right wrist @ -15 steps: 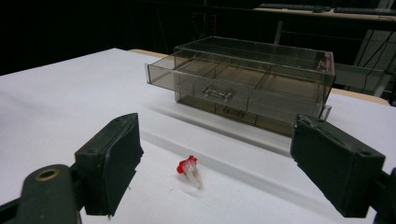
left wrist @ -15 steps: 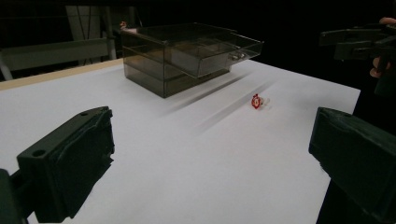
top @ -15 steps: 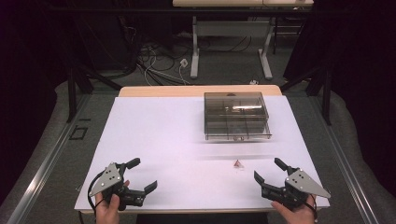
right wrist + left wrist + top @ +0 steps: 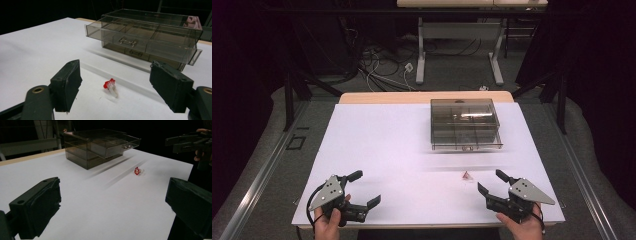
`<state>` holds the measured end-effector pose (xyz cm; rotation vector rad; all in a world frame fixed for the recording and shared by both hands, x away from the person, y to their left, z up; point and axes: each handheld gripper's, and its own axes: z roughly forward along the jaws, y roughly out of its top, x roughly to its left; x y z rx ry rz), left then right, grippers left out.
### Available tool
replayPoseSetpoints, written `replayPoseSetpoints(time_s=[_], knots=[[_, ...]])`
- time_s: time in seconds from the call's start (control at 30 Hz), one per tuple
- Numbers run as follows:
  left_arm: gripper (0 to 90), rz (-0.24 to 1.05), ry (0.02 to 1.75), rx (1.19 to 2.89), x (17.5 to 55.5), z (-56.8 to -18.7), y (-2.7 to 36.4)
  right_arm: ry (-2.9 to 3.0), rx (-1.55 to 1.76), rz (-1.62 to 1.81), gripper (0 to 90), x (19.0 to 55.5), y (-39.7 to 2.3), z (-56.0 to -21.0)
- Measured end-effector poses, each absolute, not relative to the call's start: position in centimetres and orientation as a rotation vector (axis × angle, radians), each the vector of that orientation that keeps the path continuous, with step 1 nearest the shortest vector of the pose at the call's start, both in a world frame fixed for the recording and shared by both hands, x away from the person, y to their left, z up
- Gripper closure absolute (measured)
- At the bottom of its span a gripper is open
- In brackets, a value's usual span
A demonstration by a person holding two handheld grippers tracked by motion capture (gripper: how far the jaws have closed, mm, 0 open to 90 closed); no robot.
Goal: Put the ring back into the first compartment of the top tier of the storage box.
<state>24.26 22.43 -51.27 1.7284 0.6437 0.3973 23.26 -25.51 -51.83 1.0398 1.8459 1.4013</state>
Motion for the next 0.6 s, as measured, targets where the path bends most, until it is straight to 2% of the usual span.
replayPoseSetpoints(time_s=[0.6], knots=[[0.2, 0.395, 0.641, 1.735, 24.4, -51.4, 22.3, 1.962, 1.019, 1.313, 28.5, 24.7, -24.4, -52.2]])
